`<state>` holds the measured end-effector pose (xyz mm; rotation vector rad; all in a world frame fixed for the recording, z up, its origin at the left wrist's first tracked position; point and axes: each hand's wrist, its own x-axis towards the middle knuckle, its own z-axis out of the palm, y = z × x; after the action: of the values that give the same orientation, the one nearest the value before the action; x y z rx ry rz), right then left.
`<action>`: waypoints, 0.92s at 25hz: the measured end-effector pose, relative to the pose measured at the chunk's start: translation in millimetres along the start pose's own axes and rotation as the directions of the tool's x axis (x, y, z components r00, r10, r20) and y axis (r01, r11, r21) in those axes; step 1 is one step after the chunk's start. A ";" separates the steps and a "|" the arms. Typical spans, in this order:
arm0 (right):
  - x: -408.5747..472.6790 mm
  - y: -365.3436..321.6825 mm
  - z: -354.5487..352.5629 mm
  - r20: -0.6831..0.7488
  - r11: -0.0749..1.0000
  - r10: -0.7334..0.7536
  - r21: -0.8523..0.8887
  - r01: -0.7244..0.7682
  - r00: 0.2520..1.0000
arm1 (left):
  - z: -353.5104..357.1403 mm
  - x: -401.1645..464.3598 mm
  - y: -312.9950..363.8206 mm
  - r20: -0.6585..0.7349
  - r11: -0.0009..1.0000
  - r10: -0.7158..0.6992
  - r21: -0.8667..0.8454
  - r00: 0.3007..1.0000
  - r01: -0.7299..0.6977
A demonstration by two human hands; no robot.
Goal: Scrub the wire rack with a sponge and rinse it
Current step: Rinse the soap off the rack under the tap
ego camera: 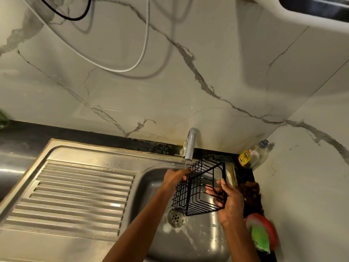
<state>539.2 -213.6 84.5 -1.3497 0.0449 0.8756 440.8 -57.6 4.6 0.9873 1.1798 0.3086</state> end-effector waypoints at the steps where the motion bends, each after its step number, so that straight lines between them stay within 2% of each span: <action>1: 0.4 -0.3 0.1 -0.010 1.000 -0.005 0.018 0.005 1.000 | -1.4 -1.4 0.1 -0.019 0.998 0.005 -0.057 1.000 -0.006; 3: 1.0 -1.7 3.4 -0.014 0.999 -0.008 0.049 0.009 1.000 | -1.9 -4.1 -0.5 -0.103 0.992 0.035 -0.114 0.994 -0.047; 6: -1.9 0.3 20.3 0.026 1.000 -0.002 0.029 0.002 1.000 | 9.1 -17.6 8.7 -0.135 0.977 0.190 -0.068 0.972 -0.200; 8: -6.8 5.9 38.5 0.056 1.000 0.005 -0.018 -0.004 0.998 | 11.1 -21.7 20.8 -0.117 0.946 0.236 -0.201 0.965 -0.255; 10: -9.3 9.9 51.6 0.064 1.000 0.012 -0.024 -0.011 0.998 | 9.3 -17.3 36.5 -0.071 0.861 0.159 -0.478 0.985 -0.173; 13: -9.2 6.1 52.0 0.026 0.999 0.011 -0.045 -0.010 1.000 | 12.7 6.9 52.5 0.046 0.625 -0.098 -0.774 0.994 0.097; 15: -10.5 3.8 43.0 0.008 0.998 0.011 -0.062 -0.010 1.000 | 17.2 26.4 50.6 0.129 0.533 -0.216 -0.815 0.968 0.228; 17: -12.5 0.2 33.5 0.007 0.998 0.012 -0.067 -0.011 1.000 | 24.7 41.2 44.5 0.193 0.527 -0.266 -0.791 0.944 0.310; 20: -13.0 -3.6 24.4 0.011 0.997 0.011 -0.078 -0.011 1.000 | 28.6 43.2 53.3 0.184 0.521 -0.281 -0.795 0.942 0.311; 23: -13.1 -3.7 23.4 -0.006 0.997 0.016 -0.072 -0.016 1.000 | 31.7 36.3 61.9 0.167 0.455 -0.248 -0.850 0.954 0.267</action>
<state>521.8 -200.2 100.4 -1.4211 0.0286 0.8943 500.0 -13.5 31.2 -0.1125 0.9346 0.5745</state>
